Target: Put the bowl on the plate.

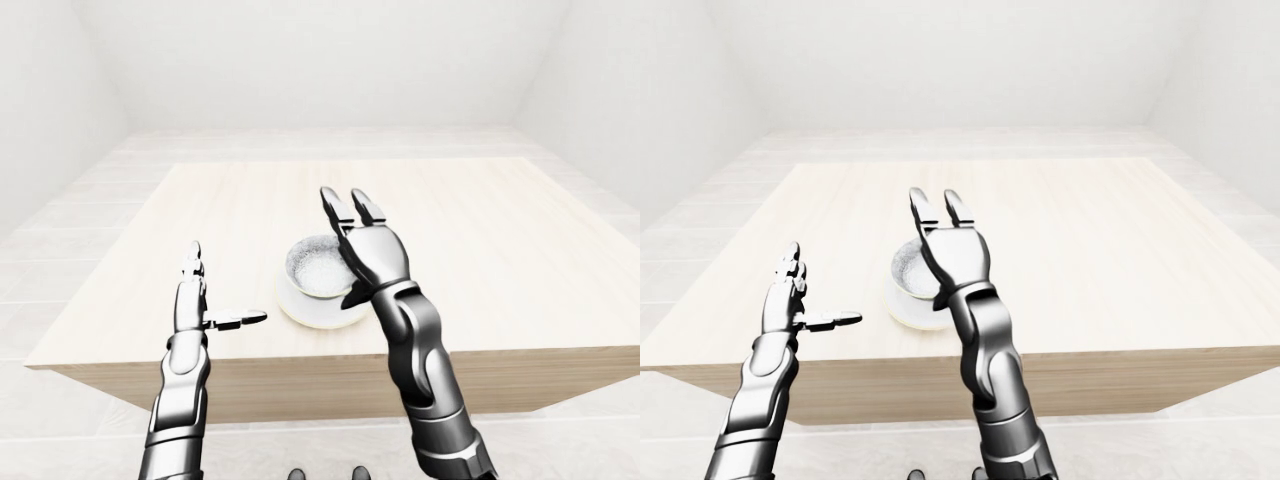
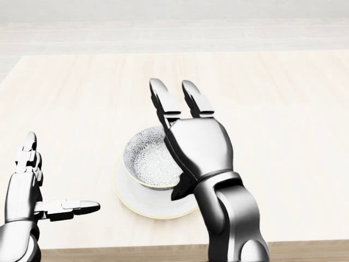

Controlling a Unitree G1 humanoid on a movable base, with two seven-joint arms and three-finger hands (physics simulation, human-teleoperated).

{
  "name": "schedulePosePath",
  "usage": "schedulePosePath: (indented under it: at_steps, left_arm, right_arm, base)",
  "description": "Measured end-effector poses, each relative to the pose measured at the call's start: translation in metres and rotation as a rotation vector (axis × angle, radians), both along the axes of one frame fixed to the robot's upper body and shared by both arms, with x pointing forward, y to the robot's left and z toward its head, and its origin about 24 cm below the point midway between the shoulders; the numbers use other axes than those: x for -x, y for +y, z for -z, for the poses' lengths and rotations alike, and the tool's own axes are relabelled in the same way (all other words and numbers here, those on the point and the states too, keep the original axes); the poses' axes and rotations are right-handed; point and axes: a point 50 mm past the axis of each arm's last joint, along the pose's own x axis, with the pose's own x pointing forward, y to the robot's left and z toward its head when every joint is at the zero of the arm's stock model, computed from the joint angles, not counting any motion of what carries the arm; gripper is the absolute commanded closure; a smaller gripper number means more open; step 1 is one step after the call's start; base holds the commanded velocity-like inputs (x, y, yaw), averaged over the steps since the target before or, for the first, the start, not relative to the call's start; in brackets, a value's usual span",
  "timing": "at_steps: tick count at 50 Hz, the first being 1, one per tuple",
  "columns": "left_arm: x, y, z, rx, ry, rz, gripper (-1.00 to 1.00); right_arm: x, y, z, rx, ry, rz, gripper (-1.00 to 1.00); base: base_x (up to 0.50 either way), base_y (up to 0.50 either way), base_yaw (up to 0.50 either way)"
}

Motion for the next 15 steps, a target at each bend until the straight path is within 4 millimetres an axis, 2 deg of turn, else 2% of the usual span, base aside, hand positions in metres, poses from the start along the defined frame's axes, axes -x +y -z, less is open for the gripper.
schedulePosePath:
  at_steps: [8,15]
  left_arm:
    - [0.0,0.0,-0.001,0.001,0.0,0.0,-1.0]
    - [0.0,-0.001,-0.002,0.001,-0.003,0.001,-1.0]
  right_arm:
    - [0.017,-0.013,-0.021,-0.069,-0.035,-0.016,-1.0]
    - [0.027,-0.023,-0.029,-0.135,-0.062,-0.032,-1.0]
  base:
    - [0.0,0.0,0.0]
    - [0.0,0.0,0.0]
